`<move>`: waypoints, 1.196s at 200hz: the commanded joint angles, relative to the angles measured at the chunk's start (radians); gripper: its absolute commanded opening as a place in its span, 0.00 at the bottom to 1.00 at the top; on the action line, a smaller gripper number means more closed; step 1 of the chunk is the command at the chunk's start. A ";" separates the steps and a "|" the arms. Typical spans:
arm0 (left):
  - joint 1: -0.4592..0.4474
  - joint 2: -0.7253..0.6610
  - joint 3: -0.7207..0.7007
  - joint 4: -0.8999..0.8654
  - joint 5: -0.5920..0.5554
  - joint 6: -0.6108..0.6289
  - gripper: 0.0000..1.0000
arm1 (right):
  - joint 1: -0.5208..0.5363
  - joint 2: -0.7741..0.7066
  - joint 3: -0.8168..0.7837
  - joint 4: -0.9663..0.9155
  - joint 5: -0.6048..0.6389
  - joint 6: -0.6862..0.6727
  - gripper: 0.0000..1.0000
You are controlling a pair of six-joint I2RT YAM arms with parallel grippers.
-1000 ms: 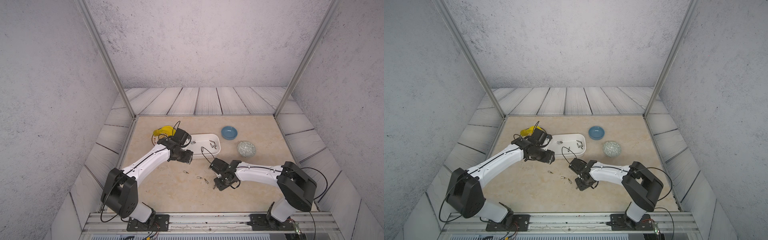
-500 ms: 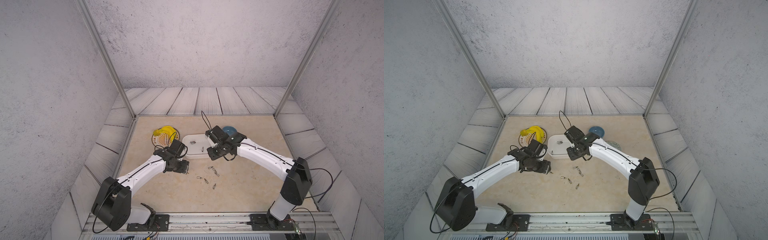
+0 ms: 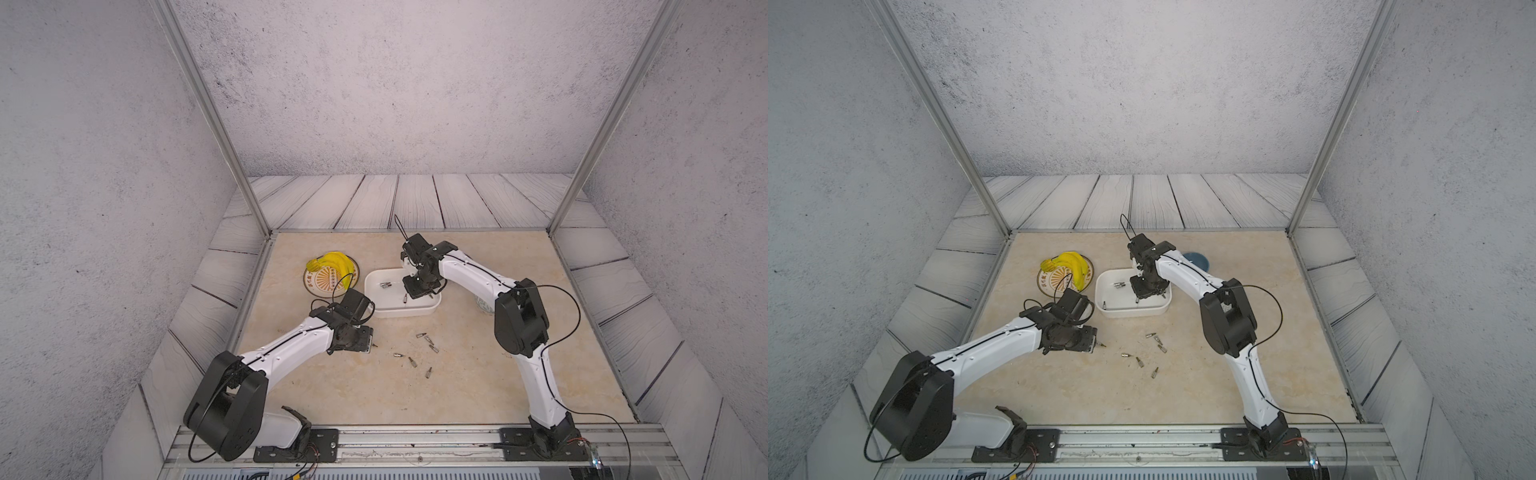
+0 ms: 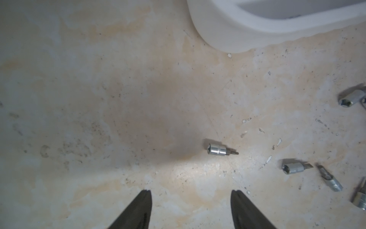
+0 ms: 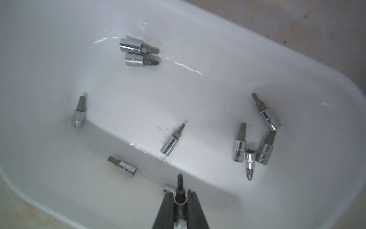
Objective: Put the bit on the desktop into the storage box
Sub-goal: Place the screwdriver bit in the storage box.
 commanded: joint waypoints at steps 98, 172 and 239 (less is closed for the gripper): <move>-0.035 0.136 0.038 0.070 -0.035 -0.072 0.69 | -0.016 0.150 0.125 -0.122 0.051 -0.030 0.00; -0.047 0.154 0.027 0.135 -0.066 -0.113 0.69 | -0.018 0.176 0.136 -0.127 0.056 -0.042 0.00; -0.072 0.230 0.033 0.180 -0.074 -0.140 0.69 | -0.023 0.179 0.148 -0.135 0.059 -0.042 0.19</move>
